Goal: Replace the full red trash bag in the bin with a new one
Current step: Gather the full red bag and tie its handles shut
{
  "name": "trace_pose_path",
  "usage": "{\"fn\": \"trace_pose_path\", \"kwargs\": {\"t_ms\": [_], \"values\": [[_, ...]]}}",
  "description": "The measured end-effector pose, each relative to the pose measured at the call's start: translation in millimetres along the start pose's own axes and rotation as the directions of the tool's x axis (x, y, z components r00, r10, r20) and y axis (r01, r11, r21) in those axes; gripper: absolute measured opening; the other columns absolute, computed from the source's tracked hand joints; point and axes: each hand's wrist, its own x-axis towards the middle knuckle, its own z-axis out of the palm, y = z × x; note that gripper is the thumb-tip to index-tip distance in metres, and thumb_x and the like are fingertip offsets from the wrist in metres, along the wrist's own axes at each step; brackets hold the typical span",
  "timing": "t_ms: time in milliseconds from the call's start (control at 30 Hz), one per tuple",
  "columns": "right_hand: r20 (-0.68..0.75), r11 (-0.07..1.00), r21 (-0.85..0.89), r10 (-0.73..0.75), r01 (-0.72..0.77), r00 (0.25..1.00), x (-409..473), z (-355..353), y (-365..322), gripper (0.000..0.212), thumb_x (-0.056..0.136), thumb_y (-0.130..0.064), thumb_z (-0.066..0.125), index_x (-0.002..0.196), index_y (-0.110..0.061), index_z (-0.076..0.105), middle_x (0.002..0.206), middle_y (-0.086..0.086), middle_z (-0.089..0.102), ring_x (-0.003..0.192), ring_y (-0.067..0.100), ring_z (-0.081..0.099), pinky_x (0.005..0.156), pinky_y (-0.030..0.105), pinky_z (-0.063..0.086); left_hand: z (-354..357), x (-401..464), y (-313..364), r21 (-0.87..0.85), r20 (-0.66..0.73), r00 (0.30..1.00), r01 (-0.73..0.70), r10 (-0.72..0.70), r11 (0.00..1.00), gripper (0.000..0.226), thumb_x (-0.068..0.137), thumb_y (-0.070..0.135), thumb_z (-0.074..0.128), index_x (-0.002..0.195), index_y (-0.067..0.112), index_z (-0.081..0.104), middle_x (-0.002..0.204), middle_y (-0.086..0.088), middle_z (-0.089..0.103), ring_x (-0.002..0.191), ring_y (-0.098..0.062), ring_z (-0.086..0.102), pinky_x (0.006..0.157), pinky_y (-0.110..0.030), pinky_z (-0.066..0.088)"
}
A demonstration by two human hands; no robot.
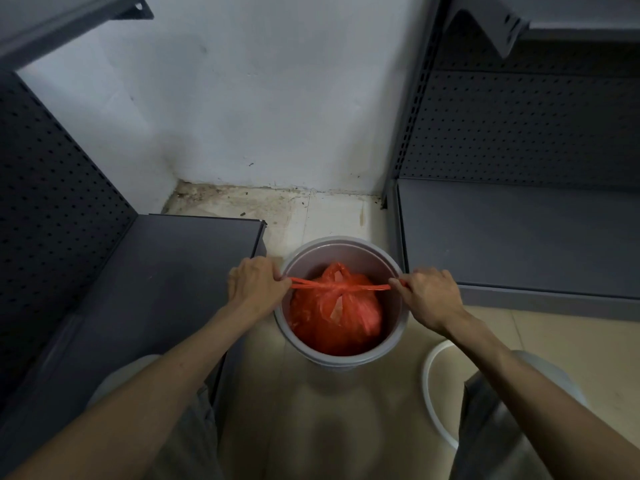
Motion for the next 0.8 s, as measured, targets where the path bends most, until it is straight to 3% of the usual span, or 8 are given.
{"fn": "trace_pose_path", "kwargs": {"t_ms": [233,367,433,500,567,667,733,800], "values": [[0.063,0.998,-0.001,0.062,-0.062,0.996,-0.6,11.1,16.7,0.045,0.1,-0.05,0.027,0.074,-0.026,0.055,0.078,0.0,0.055,0.084,0.024,0.057,0.089,0.042,0.041,4.9,2.0,-14.5,0.063,0.045,0.998,0.037,-0.04,0.997,0.045,0.085,0.058,0.061,0.068,0.016,0.064,0.068,0.001,0.063,0.07,-0.02,0.061,0.062,-0.031,0.046],[0.042,0.995,0.024,0.094,-0.095,0.995,2.8,9.9,19.1,0.047,0.101,-0.048,0.027,0.061,-0.029,0.042,0.077,0.001,0.054,0.08,0.023,0.056,0.09,0.044,0.043,2.2,3.6,-16.6,0.058,0.062,0.996,0.057,-0.06,0.997,0.041,0.085,0.054,0.066,0.068,0.018,0.064,0.066,0.002,0.062,0.067,-0.018,0.061,0.06,-0.031,0.047],[-0.012,0.993,0.077,0.09,-0.089,0.996,3.7,8.0,17.1,0.048,0.101,-0.047,0.029,0.057,-0.028,0.037,0.071,0.001,0.05,0.071,0.023,0.054,0.084,0.043,0.046,-0.4,3.1,-12.9,0.028,0.032,0.999,0.028,-0.029,0.999,0.033,0.086,0.046,0.066,0.07,0.017,0.063,0.072,0.001,0.061,0.073,-0.02,0.061,0.064,-0.033,0.048],[-0.08,0.961,0.266,0.098,-0.073,0.992,7.4,0.3,11.1,0.05,0.1,-0.045,0.035,0.058,-0.021,0.045,0.064,0.002,0.05,0.062,0.023,0.053,0.068,0.038,0.047,-6.7,3.7,-4.9,-0.01,-0.048,0.998,-0.047,0.046,0.999,0.026,0.086,0.036,0.067,0.071,0.016,0.059,0.077,0.001,0.058,0.074,-0.019,0.057,0.064,-0.033,0.043],[-0.107,0.844,0.533,0.133,-0.056,0.985,15.5,-11.9,-0.3,0.05,0.099,-0.039,0.045,0.06,-0.009,0.054,0.058,0.003,0.054,0.056,0.019,0.052,0.055,0.033,0.04,-18.0,5.5,6.1,-0.042,-0.088,0.99,-0.117,0.113,0.992,0.02,0.085,0.031,0.068,0.072,0.018,0.059,0.078,0.002,0.057,0.075,-0.018,0.054,0.067,-0.033,0.042],[-0.043,0.488,0.872,0.172,-0.047,0.984,29.4,-26.4,-26.8,0.044,0.096,-0.028,0.056,0.059,-0.004,0.059,0.065,0.009,0.069,0.053,0.015,0.06,0.053,0.022,0.044,-32.5,8.1,22.4,-0.107,-0.082,0.984,-0.164,0.156,0.981,0.013,0.082,0.029,0.068,0.074,0.02,0.064,0.078,0.005,0.058,0.076,-0.016,0.055,0.072,-0.034,0.046],[0.038,0.264,0.962,0.136,-0.073,0.99,38.6,-29.4,-45.9,0.037,0.094,-0.022,0.06,0.061,-0.004,0.061,0.072,0.016,0.073,0.05,0.015,0.063,0.048,0.018,0.048,-36.7,7.9,32.9,-0.133,-0.063,0.98,-0.197,0.191,0.971,0.009,0.081,0.029,0.067,0.076,0.021,0.065,0.079,0.007,0.059,0.078,-0.014,0.056,0.072,-0.033,0.047],[0.054,0.227,0.971,0.102,-0.076,0.993,46.7,-31.0,-62.2,0.028,0.089,-0.018,0.068,0.07,0.002,0.063,0.069,0.015,0.071,0.048,0.013,0.061,0.046,0.017,0.047,-39.0,7.0,43.5,-0.152,-0.04,0.971,-0.24,0.237,0.959,0.008,0.081,0.029,0.066,0.078,0.022,0.065,0.08,0.008,0.06,0.079,-0.013,0.056,0.072,-0.032,0.047]]}}
